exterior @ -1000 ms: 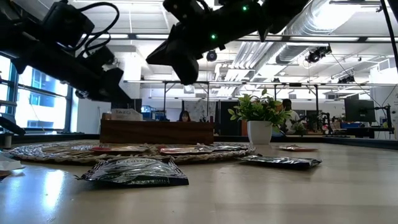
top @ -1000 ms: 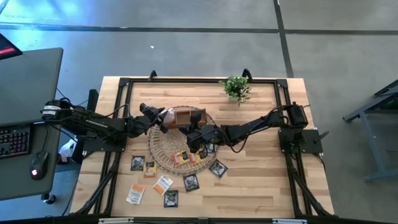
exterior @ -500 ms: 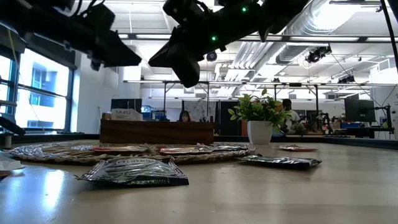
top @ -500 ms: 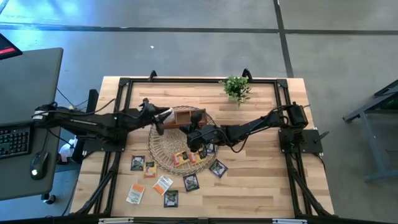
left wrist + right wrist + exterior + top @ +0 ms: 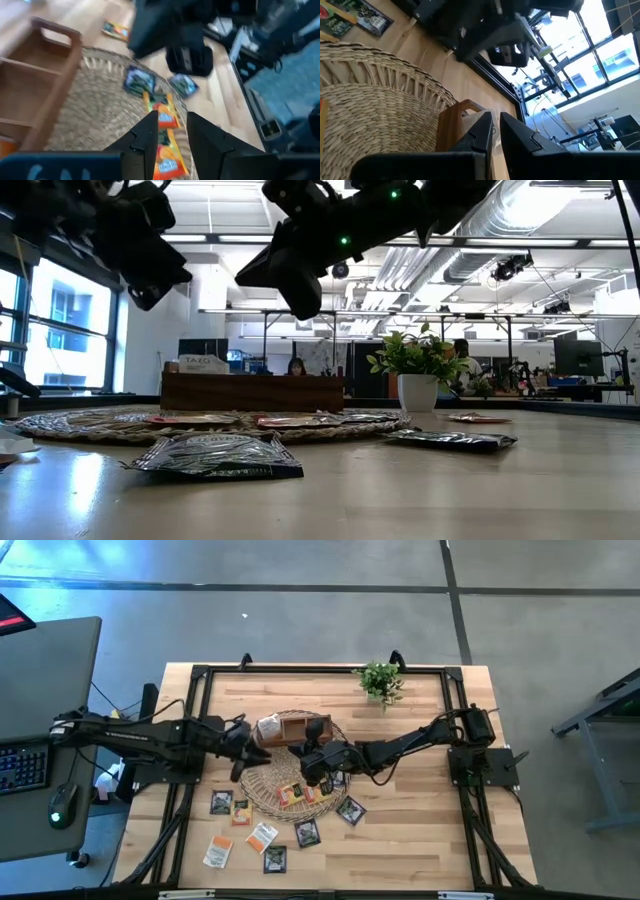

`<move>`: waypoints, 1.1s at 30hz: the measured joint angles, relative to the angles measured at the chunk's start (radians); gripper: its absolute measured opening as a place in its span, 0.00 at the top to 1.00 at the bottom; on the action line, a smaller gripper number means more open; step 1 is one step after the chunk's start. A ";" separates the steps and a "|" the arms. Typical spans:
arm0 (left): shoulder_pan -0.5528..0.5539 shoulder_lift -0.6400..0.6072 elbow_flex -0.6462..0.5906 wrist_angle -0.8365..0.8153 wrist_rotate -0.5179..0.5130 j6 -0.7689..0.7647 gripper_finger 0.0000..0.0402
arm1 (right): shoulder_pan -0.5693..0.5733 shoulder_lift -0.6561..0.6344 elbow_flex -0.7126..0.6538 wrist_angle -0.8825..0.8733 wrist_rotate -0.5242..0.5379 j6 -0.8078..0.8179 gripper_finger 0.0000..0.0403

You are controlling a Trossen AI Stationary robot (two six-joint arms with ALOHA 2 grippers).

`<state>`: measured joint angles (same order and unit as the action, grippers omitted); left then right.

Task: Pick & Place Tea
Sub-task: Put the white tea packet into the left compartment of the wooden organizer

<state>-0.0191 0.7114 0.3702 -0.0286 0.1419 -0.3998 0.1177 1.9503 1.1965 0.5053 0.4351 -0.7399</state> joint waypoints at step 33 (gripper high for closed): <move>-0.426 0.355 0.000 -0.044 -0.291 -0.263 0.75 | 0.000 0.000 0.000 0.000 -0.001 0.000 0.92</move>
<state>-0.4450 1.0663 0.3706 -0.0724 -0.1491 -0.6628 0.1173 1.9503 1.1962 0.5053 0.4343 -0.7400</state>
